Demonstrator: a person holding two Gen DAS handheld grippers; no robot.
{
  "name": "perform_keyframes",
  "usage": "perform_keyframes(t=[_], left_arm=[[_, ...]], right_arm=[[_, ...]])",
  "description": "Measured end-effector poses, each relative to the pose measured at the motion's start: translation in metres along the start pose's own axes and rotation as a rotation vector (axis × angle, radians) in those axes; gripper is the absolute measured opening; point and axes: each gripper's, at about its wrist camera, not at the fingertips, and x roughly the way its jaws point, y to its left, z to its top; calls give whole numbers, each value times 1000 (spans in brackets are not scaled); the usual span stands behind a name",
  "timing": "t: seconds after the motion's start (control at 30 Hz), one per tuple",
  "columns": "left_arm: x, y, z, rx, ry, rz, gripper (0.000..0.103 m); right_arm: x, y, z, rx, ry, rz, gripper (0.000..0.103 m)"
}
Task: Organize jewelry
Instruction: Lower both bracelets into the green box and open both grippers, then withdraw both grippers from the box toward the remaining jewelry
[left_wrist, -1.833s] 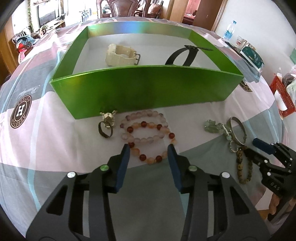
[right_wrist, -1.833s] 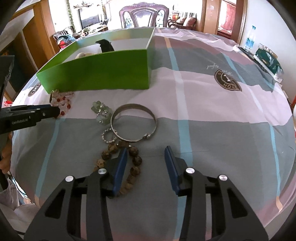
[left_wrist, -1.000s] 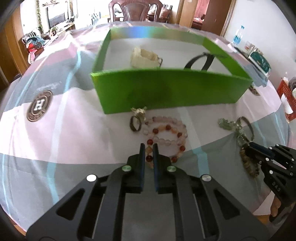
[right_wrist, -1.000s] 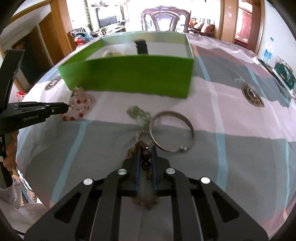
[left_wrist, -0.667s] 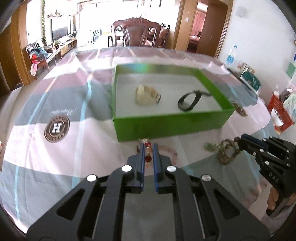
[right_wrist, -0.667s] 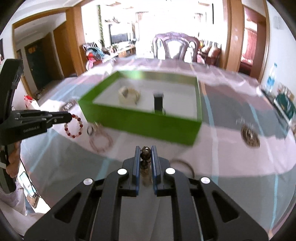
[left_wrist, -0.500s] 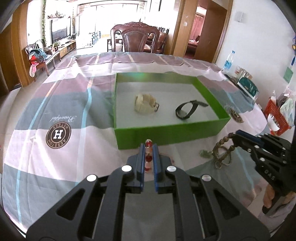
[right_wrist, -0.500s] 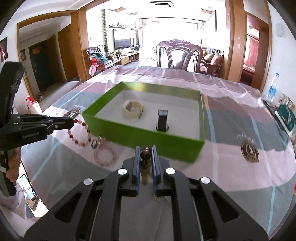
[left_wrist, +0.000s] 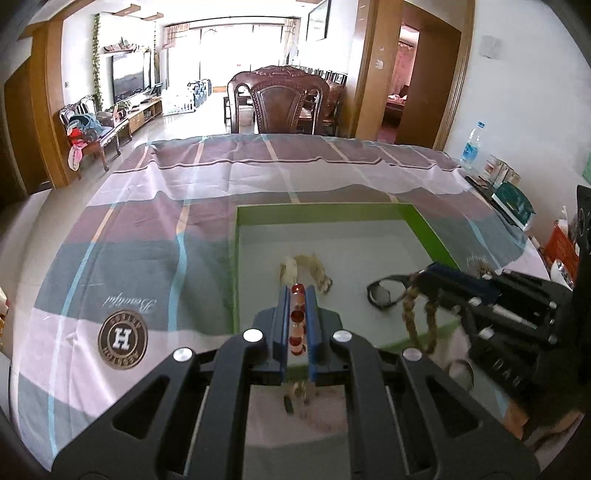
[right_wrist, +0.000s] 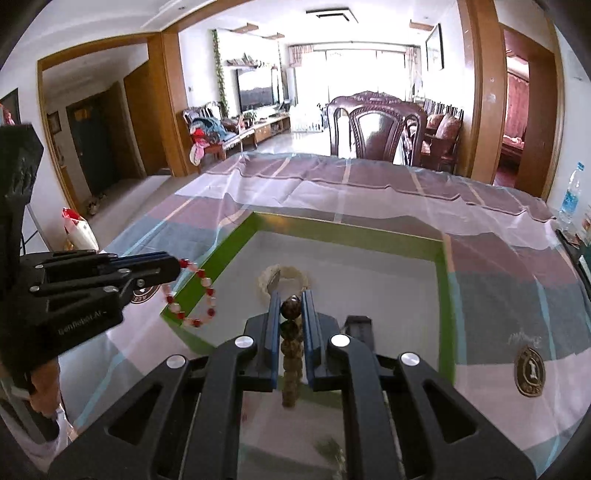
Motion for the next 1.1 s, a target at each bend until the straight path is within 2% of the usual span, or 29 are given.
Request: perform_keyframes(t=[0.27,0.77,0.83,0.87,0.9,1.1], left_arm=[[29,3,3,-17,40,18,9],[33,-3,0,-11,41,20,9],[34,-2,-1,-14,39,28,18],[34,-2,-2,-14,38,30,30],[32,-2,-3,-13,32,32,33],[10,6,-25,-10,41,36,33]], right_arm=[[29,-5,7,36,34,-16,11],[34,-8,6,54,50,-30,12],[35,-11,4,69,63,-41,17],[35,-12,3,76,67,-42,20],[34,-13,2,82,69,-41,21],[-5,-21,-22,77,50,-46,21]])
